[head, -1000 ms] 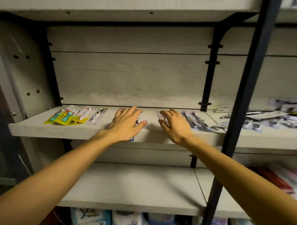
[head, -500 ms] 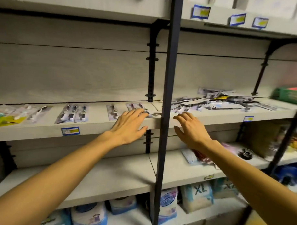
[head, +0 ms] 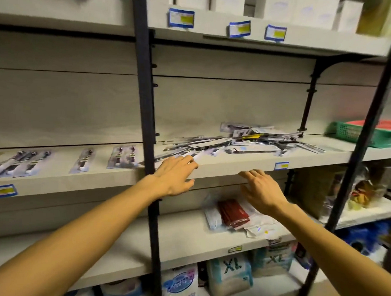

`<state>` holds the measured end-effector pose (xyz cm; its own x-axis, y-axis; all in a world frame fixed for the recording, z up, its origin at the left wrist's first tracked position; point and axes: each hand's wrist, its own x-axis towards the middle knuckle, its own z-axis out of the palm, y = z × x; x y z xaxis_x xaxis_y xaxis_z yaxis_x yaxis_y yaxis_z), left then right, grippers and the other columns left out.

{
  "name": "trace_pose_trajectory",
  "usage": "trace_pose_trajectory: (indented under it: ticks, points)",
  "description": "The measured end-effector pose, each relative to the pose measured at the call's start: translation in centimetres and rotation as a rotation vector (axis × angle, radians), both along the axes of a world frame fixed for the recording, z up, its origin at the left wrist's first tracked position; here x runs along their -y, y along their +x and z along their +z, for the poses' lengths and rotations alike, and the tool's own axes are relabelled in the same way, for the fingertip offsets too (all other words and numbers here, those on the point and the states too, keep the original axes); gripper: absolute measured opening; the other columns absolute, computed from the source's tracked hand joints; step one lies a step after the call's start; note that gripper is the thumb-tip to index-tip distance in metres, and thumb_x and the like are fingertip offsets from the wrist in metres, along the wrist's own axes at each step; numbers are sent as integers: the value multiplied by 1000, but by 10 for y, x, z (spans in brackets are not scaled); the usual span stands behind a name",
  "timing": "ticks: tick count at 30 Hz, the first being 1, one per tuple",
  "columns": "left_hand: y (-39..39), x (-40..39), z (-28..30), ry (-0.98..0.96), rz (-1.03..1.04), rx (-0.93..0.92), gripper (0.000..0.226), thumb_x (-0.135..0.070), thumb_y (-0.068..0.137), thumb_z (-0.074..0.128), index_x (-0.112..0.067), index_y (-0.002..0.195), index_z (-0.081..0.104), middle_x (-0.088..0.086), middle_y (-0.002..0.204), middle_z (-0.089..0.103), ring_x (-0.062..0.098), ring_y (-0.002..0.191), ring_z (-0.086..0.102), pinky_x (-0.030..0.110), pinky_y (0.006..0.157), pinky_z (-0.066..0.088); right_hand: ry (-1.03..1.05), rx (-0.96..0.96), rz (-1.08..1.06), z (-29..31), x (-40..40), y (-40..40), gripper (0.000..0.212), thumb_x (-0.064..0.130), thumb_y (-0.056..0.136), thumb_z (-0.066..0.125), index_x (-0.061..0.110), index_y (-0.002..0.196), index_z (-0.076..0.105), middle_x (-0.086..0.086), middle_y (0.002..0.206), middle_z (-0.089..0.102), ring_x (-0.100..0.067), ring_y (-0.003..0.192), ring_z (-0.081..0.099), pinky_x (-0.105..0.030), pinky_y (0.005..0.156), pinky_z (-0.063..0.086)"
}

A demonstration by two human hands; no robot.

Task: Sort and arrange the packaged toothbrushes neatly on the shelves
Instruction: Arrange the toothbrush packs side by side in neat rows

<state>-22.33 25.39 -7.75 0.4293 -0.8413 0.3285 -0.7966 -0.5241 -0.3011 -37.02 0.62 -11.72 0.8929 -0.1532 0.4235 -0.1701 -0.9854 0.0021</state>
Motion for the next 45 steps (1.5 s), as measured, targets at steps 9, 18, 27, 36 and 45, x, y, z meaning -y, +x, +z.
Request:
trace_pose_trajectory:
  ticks: [9,18,27,36,45]
  points:
    - [3,113,23,96,109,12,52,-49,94,48,-19,136,51,5,134,53,27,113,57,42,86,51,65,30,12,24,110,2,45,32,97,53,18,141,50,-5,136,59,-25,125,50,-41,98,48]
    - [16,172,39,116,169,-10,48,-47,95,48,-18,132,54,6,129,55,27,110,57,41,84,50,17,33,42,33,171,4,45,32,98,53,16,140,51,-7,138,58,-27,129,48,-38,102,45]
    - [55,206,30,109,198,26,42,-46,94,48,-18,125,55,7,123,55,27,102,57,36,71,42,-77,32,0,38,213,42,46,36,98,52,19,140,49,-5,136,59,-26,127,49,-39,97,46]
    - [129,286,34,-18,209,34,40,-42,98,46,-16,128,54,10,129,54,31,114,56,43,87,48,-107,80,-44,54,284,126,39,34,97,52,19,134,52,-7,124,63,-27,112,54,-37,87,46]
    - [219,347,46,-179,321,55,46,-37,93,55,-13,131,49,11,130,56,35,110,61,42,81,50,-107,-11,-73,84,358,236,40,25,92,60,18,131,54,-9,126,64,-32,108,61,-40,84,55]
